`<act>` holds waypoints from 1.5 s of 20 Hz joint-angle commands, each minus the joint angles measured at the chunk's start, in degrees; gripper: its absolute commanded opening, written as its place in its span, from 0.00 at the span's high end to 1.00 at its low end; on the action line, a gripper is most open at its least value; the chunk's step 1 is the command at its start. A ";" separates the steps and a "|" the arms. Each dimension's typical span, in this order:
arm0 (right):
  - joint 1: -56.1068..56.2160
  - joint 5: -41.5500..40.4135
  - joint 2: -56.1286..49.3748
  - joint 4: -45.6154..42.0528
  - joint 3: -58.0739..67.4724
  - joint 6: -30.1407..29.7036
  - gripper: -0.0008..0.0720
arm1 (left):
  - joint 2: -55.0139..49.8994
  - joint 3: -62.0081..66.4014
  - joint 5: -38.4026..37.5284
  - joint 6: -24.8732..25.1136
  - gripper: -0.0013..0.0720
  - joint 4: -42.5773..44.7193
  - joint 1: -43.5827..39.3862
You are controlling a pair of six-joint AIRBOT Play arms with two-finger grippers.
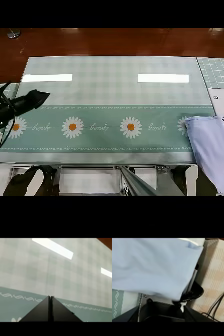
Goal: Fold the shirts.
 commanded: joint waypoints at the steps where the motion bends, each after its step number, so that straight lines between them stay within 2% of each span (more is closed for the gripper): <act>1: -2.95 -6.47 -5.16 16.00 2.12 0.57 0.16 | -6.40 8.79 -0.50 0.17 0.95 0.20 0.11; 2: -0.87 -9.62 -9.20 26.14 6.32 2.05 0.19 | -9.92 14.40 -2.97 0.15 0.95 0.17 -0.02; 3: 2.91 -14.19 -13.84 37.13 11.26 1.99 0.42 | -14.01 21.22 -6.16 0.13 0.95 0.17 -0.70; 4: 8.85 -20.02 -18.36 46.21 16.46 0.94 0.58 | -17.66 27.69 -8.87 0.13 0.95 0.17 -1.77; 5: 16.00 -25.81 -22.36 51.69 21.42 -1.46 0.85 | -21.31 34.51 -11.28 0.07 0.95 0.26 -3.72; 6: 24.92 -31.45 -26.60 54.25 26.93 -5.86 0.96 | -24.50 40.85 -12.52 -0.74 0.96 1.81 -6.47; 8: 42.49 -37.51 -34.69 49.99 35.54 -9.99 0.96 | -28.61 50.56 -12.24 -6.73 0.96 14.08 -14.03; 10: 57.72 -37.16 -41.59 39.54 37.53 -11.98 0.96 | -30.47 53.35 -12.00 -13.11 0.96 27.28 -21.31; 13: 73.11 -33.77 -51.19 14.53 33.75 -8.17 0.96 | -33.20 46.86 -10.95 -19.74 0.95 39.54 -27.54; 14: 74.84 -32.74 -54.01 8.57 32.11 -4.90 0.96 | -34.36 44.15 -11.19 -21.07 0.95 39.98 -27.71; 15: 74.95 -31.71 -56.13 6.25 31.04 -2.01 0.96 | -35.28 42.07 -11.13 -21.66 0.95 40.02 -27.61; 17: 73.68 -29.77 -58.62 4.52 30.27 0.59 0.96 | -37.18 40.17 -11.37 -21.66 0.95 40.30 -26.88; 21: 72.30 -29.46 -57.35 2.47 30.27 1.60 0.96 | -37.94 40.19 -14.58 -21.57 0.95 40.30 -25.92; 23: 72.30 -29.51 -56.92 2.43 30.27 1.57 0.96 | -38.23 40.17 -16.76 -21.59 0.95 40.28 -26.05; 30: 72.30 -29.59 -56.92 2.45 30.27 1.57 0.96 | -38.42 40.19 -16.55 -21.59 0.95 40.28 -26.03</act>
